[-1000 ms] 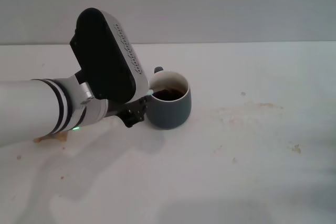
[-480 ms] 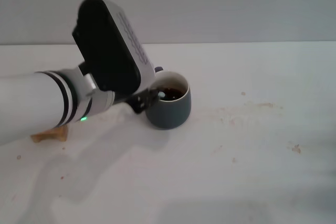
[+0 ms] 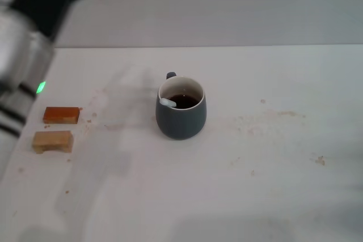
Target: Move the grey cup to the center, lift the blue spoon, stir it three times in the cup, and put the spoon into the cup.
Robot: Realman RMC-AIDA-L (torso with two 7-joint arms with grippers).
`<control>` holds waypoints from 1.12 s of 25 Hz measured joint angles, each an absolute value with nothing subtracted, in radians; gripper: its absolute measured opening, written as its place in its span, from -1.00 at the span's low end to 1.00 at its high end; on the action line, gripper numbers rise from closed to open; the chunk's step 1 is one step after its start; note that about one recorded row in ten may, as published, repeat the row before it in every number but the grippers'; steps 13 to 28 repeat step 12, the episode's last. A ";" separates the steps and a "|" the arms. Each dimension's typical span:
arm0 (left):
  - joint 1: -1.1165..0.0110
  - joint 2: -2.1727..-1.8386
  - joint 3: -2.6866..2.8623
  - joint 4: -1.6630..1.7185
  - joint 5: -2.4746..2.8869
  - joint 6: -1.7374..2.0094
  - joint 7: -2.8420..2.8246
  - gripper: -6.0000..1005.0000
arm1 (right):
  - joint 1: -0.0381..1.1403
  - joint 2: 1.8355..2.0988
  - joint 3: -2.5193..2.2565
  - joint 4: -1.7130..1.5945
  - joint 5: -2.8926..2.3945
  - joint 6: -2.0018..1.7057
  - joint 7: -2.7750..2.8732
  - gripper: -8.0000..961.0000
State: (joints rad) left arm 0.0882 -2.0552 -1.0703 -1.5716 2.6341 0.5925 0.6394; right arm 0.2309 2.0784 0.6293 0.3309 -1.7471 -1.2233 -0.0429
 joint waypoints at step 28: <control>0.057 -2.056 -1.241 -0.813 2.734 1.132 0.036 -0.07 | 0.223 2.079 0.453 0.311 -1.747 -1.443 -0.051 -0.99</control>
